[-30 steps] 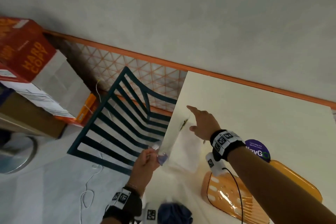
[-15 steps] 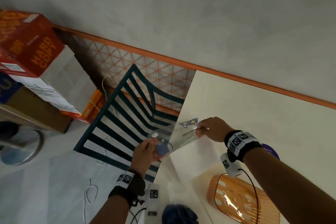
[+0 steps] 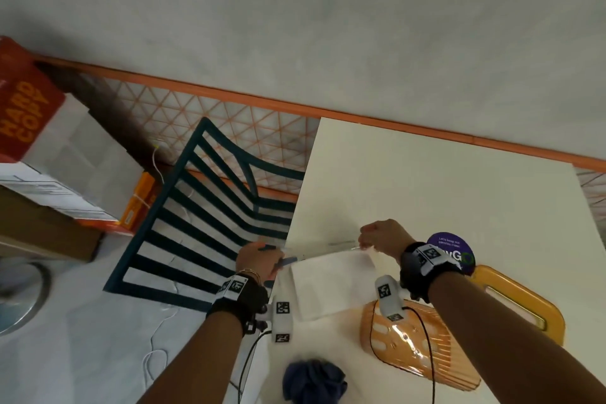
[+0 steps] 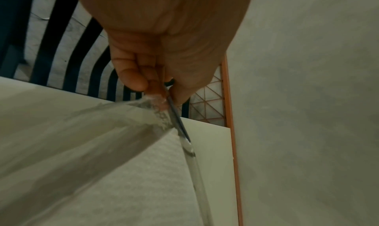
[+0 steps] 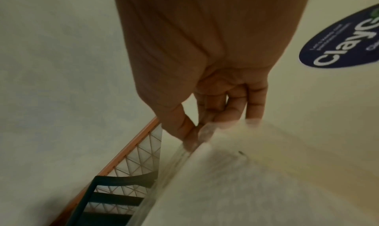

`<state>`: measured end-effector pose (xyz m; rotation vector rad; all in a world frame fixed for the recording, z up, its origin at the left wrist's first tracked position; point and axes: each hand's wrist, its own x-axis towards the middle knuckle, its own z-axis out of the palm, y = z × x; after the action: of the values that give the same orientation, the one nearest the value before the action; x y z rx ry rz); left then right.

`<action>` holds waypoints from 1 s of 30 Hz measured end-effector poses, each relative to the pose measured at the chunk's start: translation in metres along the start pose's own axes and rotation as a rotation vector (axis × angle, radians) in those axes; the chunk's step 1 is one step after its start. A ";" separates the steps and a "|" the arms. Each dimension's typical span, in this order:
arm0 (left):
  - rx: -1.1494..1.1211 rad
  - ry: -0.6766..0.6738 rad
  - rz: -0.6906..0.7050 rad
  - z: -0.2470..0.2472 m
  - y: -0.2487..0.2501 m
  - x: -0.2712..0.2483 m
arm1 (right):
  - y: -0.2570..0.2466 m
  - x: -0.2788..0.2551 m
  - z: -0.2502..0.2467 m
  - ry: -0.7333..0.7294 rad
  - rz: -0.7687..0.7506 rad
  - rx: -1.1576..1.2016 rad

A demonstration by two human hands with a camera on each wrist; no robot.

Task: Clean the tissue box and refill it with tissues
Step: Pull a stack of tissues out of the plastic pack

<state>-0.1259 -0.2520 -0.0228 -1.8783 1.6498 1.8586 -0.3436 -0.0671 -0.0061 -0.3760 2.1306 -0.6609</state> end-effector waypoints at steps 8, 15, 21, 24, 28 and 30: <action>0.091 0.125 0.246 -0.021 -0.022 -0.030 | -0.005 -0.036 0.002 0.365 -0.133 -0.153; 0.119 -0.071 0.221 -0.003 -0.042 -0.091 | 0.015 -0.079 0.030 0.225 -0.196 -0.326; 0.251 -0.002 0.224 0.015 -0.047 -0.100 | 0.013 -0.084 0.043 0.217 -0.115 -0.393; 0.247 0.028 0.232 0.016 -0.049 -0.100 | 0.010 -0.086 0.044 0.249 -0.087 -0.331; 0.212 0.051 0.204 0.017 -0.054 -0.096 | 0.009 -0.087 0.041 0.264 -0.067 -0.259; 0.195 0.063 0.195 0.018 -0.056 -0.094 | 0.010 -0.086 0.039 0.267 -0.049 -0.206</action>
<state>-0.0764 -0.1571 0.0061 -1.7709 2.0190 1.6413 -0.2613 -0.0304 0.0247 -0.4753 2.4612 -0.5443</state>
